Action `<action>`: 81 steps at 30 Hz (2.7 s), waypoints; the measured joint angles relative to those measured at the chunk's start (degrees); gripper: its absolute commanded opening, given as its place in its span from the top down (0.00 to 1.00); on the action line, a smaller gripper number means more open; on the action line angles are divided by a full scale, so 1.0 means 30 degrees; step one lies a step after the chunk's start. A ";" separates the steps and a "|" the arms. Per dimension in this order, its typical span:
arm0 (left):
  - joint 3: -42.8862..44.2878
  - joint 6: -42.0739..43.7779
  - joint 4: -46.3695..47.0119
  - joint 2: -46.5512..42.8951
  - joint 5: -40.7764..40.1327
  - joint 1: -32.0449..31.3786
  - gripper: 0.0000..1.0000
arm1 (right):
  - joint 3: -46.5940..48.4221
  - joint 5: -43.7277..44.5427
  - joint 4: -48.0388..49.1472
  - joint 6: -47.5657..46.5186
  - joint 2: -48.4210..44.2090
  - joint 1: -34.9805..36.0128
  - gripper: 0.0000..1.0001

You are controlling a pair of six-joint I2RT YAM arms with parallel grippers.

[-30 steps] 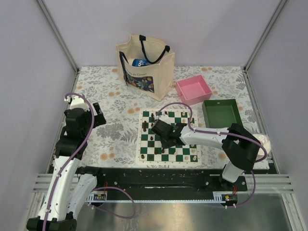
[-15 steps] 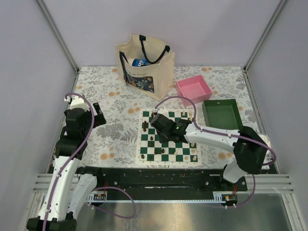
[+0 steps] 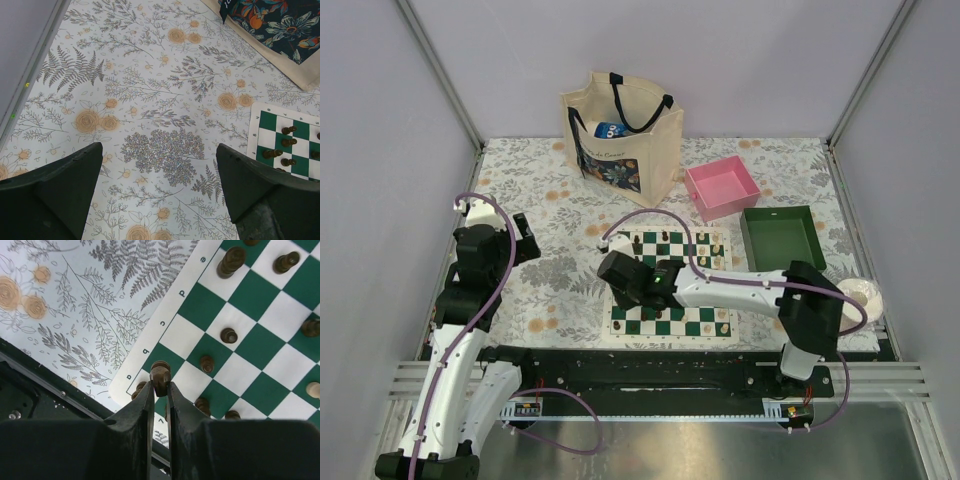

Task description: Set up the chess pieces on the board

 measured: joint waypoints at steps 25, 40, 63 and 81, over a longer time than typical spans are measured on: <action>0.0000 0.0000 0.0000 0.0000 0.0000 0.0000 0.01 | 0.0408 -0.0911 0.0168 0.0102 0.2798 0.0401 0.81; 0.0000 0.0000 0.0000 0.0000 0.0007 0.0000 0.01 | 0.0809 -0.0940 0.0036 0.0160 0.3286 0.0401 0.74; 0.0000 0.0000 0.0000 0.0000 0.0007 0.0000 0.01 | 0.1166 -0.0984 -0.0546 0.0095 0.3424 0.0401 0.73; 0.0000 0.0000 0.0000 0.0000 0.0007 0.0000 0.01 | 0.1282 -0.0845 -0.0714 -0.0073 0.3643 0.0401 0.66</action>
